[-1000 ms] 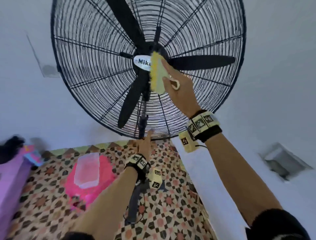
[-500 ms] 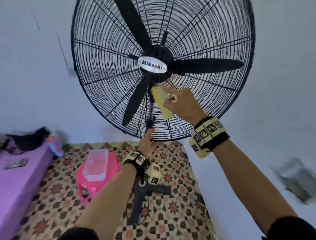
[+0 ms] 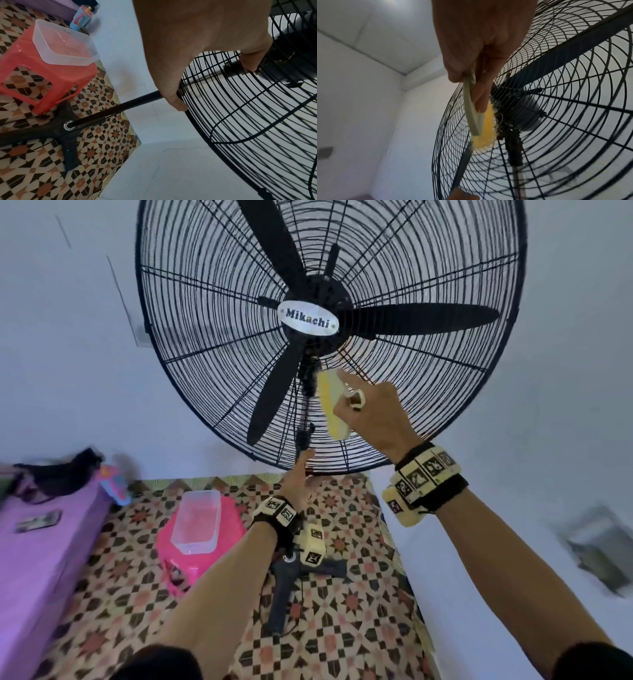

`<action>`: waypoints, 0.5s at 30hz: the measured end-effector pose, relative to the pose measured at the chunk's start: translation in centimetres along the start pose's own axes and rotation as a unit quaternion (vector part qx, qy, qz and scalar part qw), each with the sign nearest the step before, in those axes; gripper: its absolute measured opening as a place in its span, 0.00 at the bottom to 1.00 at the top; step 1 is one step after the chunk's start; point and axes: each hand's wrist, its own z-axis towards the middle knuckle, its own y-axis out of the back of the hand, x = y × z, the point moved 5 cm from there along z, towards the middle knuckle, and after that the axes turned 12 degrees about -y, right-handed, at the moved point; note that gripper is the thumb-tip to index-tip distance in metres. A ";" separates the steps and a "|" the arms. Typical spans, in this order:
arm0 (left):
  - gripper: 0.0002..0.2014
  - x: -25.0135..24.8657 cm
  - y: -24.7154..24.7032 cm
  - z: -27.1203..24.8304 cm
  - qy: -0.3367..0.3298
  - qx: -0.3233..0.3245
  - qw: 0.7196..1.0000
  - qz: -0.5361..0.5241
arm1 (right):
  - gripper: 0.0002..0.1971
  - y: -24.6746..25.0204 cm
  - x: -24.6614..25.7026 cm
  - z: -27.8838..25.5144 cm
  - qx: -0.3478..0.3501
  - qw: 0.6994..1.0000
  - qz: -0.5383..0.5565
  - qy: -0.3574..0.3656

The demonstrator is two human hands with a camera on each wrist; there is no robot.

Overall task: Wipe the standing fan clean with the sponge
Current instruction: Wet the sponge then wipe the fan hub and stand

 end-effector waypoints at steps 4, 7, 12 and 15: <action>0.17 1.0 -0.7 0.0 0.022 0.022 0.993 -0.114 | 0.29 0.7 0.4 -0.3 -0.022 0.999 -0.004 0.035; 0.22 0.2 -0.8 -0.4 0.013 0.010 0.995 -0.094 | 0.28 -0.6 -0.8 -1.8 0.003 0.999 -0.044 0.017; 0.51 4.4 0.9 2.5 -0.005 0.036 0.998 0.052 | 0.28 -1.3 -0.7 -2.8 0.004 1.000 -0.017 0.009; 0.47 1.6 -0.2 0.1 0.005 0.053 0.999 0.011 | 0.29 -1.0 -0.1 -2.6 -0.001 0.999 -0.019 0.032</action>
